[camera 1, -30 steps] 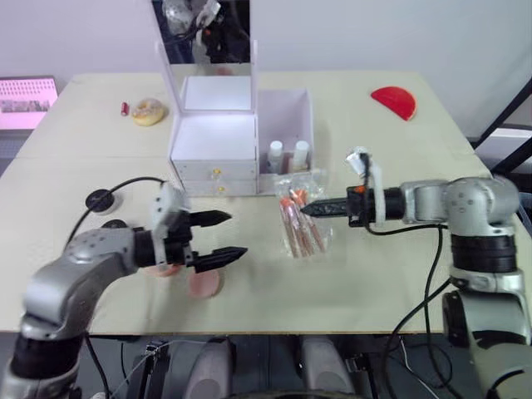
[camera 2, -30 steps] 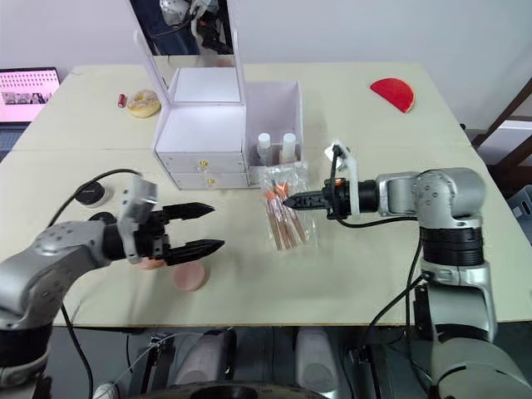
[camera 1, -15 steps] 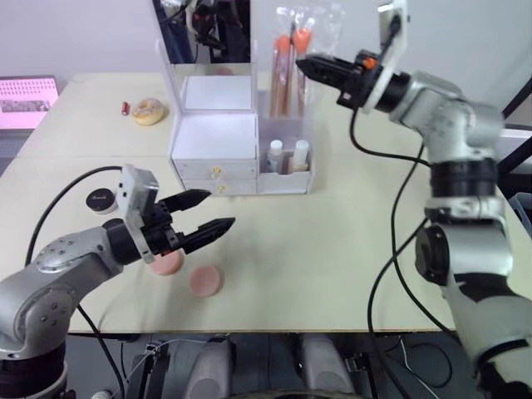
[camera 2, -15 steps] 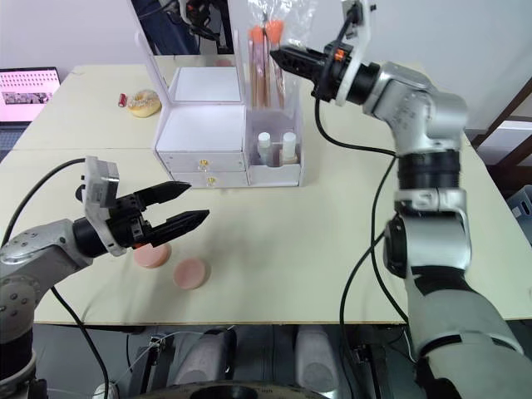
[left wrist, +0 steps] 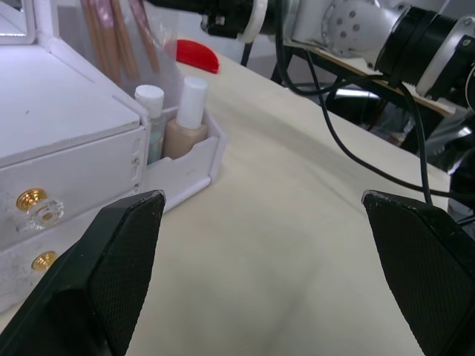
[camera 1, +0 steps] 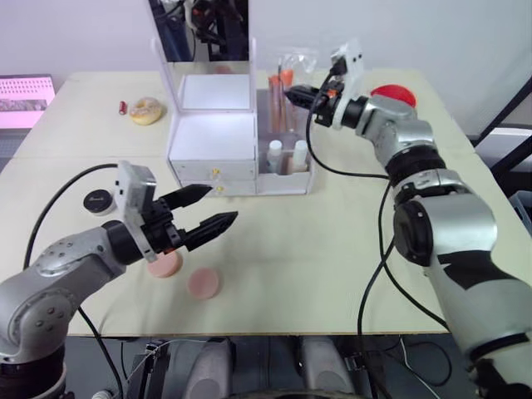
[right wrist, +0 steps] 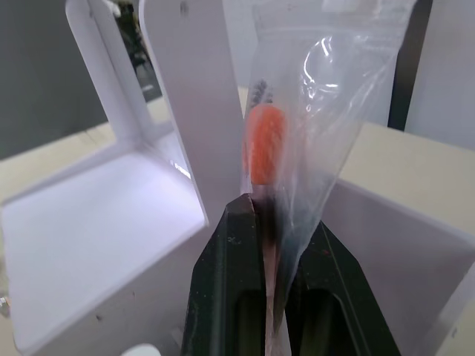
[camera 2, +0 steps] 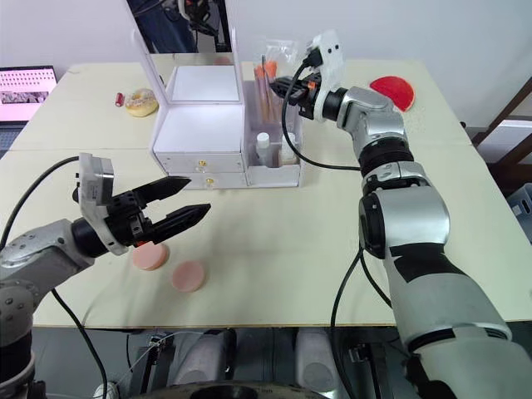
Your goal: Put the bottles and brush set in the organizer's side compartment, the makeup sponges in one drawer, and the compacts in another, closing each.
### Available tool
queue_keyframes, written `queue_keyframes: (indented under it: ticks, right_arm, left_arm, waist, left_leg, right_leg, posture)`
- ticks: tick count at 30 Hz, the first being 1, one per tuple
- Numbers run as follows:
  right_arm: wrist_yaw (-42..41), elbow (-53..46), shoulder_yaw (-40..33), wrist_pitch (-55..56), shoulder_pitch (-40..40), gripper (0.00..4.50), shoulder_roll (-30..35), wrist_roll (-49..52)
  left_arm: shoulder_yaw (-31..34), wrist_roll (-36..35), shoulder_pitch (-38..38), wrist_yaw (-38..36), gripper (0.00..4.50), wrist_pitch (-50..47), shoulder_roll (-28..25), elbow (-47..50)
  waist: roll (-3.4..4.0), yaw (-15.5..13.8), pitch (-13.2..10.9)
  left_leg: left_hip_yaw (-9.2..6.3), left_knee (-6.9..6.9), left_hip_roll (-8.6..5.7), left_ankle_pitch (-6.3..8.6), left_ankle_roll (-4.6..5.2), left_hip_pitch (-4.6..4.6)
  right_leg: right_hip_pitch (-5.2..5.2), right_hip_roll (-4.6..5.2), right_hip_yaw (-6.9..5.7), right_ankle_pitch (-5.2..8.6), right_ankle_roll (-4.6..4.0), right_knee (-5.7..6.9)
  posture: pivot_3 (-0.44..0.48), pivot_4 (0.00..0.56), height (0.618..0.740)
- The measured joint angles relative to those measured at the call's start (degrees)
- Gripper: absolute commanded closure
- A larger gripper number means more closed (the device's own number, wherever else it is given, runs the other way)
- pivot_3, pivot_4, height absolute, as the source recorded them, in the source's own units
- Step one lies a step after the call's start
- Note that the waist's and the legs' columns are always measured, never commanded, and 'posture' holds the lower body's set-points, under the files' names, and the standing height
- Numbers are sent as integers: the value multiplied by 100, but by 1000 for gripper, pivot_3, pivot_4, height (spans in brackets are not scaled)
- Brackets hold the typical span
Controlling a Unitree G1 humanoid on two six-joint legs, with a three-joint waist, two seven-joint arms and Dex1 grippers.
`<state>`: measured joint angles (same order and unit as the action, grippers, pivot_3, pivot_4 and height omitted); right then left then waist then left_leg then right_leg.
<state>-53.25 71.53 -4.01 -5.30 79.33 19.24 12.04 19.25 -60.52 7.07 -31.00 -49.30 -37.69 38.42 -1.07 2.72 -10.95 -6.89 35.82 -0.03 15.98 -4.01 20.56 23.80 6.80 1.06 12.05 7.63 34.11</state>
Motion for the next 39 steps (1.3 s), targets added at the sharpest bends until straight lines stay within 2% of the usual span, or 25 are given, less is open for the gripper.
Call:
queue_keyframes:
  ticks: [3, 4, 6, 11, 12, 19, 21, 23, 25, 27, 29, 32, 36, 39]
  right_arm:
    - [85, 91, -11, 60, 0, 4500, -22, -139]
    - [92, 91, -33, 63, 0, 3642, -22, -179]
    - [83, 91, -78, 60, 0, 2831, -24, -193]
    - [-28, 89, -174, -20, 13, 306, -26, -199]
    - [-55, 87, -204, -46, 24, 52, -25, -197]
    - [-266, -211, -336, -238, 42, 52, 151, -167]
    - [-360, -469, -361, -379, 49, 52, 291, -147]
    - [-473, -903, -426, -632, 31, 52, 546, -52]
    - [-662, -1899, -428, -1133, -220, 52, 741, 130]
    - [-895, -3236, -425, -1847, -799, 52, 1066, 469]
    - [-1105, -4912, -478, -2790, -1849, 52, 1585, 967]
    - [-1341, -6586, -782, -3870, -3394, 52, 2310, 1705]
    - [-1505, -7811, -1496, -4483, -4783, 52, 2987, 2399]
    - [-1633, -8368, -2370, -4358, -6074, 52, 3180, 2625]
  left_arm:
    - [-1, -33, -21, 48, 29, 38, -23, 3]
    - [-1, -50, -34, 66, 0, 60, -39, 3]
    - [-1, -91, -51, 78, 0, 96, -48, 3]
    - [-11, -140, -64, 92, 0, 132, -74, 1]
    - [-16, -140, -64, 91, 0, 134, -80, 0]
    - [-26, -139, -115, 77, 0, 138, -136, -1]
    - [-269, -210, -408, 114, 0, 672, -632, -61]
    - [-244, -215, -449, 113, 0, 786, -682, -140]
    - [-186, -215, -464, 46, 0, 740, -690, -172]
    - [8, -194, -621, -94, 0, 742, -808, -273]
    - [383, -115, -913, -321, 0, 750, -962, -522]
    - [1003, 147, -1383, -714, 0, 804, -1203, -989]
    - [1610, 574, -1833, -1241, 0, 992, -1407, -1526]
    - [2046, 1083, -2121, -1702, 0, 1334, -1532, -2279]
  waist:
    - [0, 2, 0]
    - [0, 2, 0]
    - [0, 2, 0]
    - [0, 2, 0]
    - [0, 2, 0]
    - [1, -1, -1]
    - [-2, -4, 0]
    - [26, -24, -15]
    - [21, -23, -12]
    - [19, -32, -11]
    - [17, -57, -10]
    - [21, -58, -12]
    - [25, -20, -14]
    - [6, -33, -5]
  left_leg:
    - [0, 2, 0, -2, -3, 0]
    - [0, 3, 0, -2, -3, 0]
    - [0, 4, 0, -2, -3, 0]
    - [0, 4, 0, -2, -3, 0]
    - [0, 5, 0, -2, -3, 0]
    - [0, 6, 0, -2, -3, 2]
    - [-1, 4, 1, -1, -3, 3]
    - [5, 5, 0, -2, -3, 7]
    - [5, 5, 1, -1, -2, 6]
    - [4, 3, 0, 1, 1, 3]
    - [3, -2, 0, 4, 7, 6]
    - [7, 0, 0, 10, 17, 10]
    - [18, 8, 1, 11, 18, 1]
    - [18, 17, 6, 12, 17, -14]
  right_leg:
    - [0, 0, 1, 0, -1, 1]
    - [-1, 0, 1, 0, -1, 2]
    - [-1, 0, 2, 0, -1, 1]
    - [-2, 0, 2, 0, -1, 1]
    - [-2, 0, 2, 0, -1, 1]
    - [-2, 0, 2, 0, 0, 1]
    - [1, -2, 2, 0, 0, 0]
    - [2, -1, 9, 10, -18, -4]
    - [2, -1, 8, 10, -16, -1]
    - [0, -1, 7, 10, -6, 1]
    - [0, -1, 5, 11, 2, -3]
    - [8, 0, 8, 19, -10, -2]
    - [8, 0, 14, 24, -21, 1]
    - [-8, -1, 10, 34, -9, 0]
  posture:
    - [0, 150, 739]
    - [0, 150, 739]
    - [0, 150, 739]
    - [0, 150, 739]
    - [0, 150, 739]
    - [0, 150, 739]
    - [0, 150, 739]
    - [0, 150, 739]
    - [0, 150, 739]
    - [0, 150, 739]
    - [0, 150, 739]
    - [0, 150, 739]
    - [0, 150, 739]
    - [0, 150, 739]
